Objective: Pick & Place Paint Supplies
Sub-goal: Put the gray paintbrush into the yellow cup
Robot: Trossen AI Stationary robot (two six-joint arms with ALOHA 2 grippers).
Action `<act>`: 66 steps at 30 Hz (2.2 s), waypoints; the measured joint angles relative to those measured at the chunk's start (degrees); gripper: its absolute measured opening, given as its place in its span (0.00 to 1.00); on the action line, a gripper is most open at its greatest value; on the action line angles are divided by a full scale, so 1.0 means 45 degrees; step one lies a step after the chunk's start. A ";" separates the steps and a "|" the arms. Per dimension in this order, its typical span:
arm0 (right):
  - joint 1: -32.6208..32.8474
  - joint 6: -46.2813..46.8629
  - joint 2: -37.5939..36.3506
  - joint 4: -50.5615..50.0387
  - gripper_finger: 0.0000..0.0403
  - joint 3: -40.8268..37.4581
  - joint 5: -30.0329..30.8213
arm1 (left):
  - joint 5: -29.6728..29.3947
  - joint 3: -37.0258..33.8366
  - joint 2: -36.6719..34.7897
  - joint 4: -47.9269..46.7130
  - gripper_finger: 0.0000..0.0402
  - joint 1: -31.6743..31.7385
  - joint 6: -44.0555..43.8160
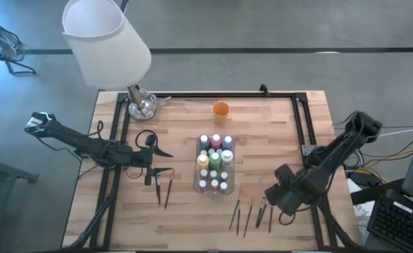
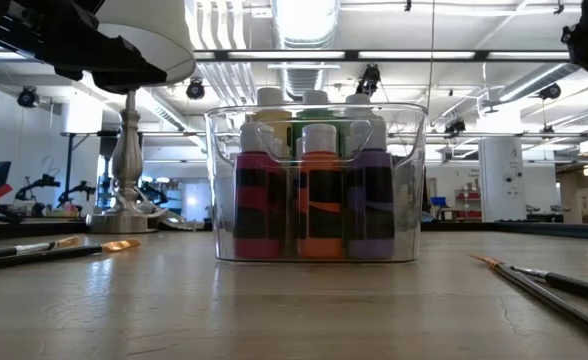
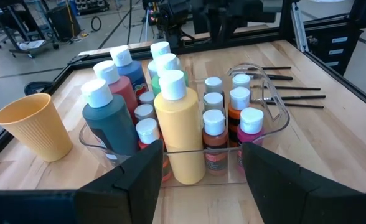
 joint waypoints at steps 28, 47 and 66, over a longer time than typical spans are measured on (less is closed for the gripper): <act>-0.0034 0.1215 0.1546 0.1477 0.50 -0.0116 -0.0344 | 0.0000 0.0000 0.0000 -0.0005 0.55 0.0005 -0.0005; -0.0034 0.1923 0.1458 0.1526 0.44 -0.0164 -0.0436 | 0.0000 0.0000 0.0000 -0.0001 0.55 0.0004 -0.0004; -0.0034 0.1642 0.1356 0.1266 0.50 -0.0150 -0.0480 | 0.0000 0.0000 0.0000 -0.0005 0.55 0.0000 0.0000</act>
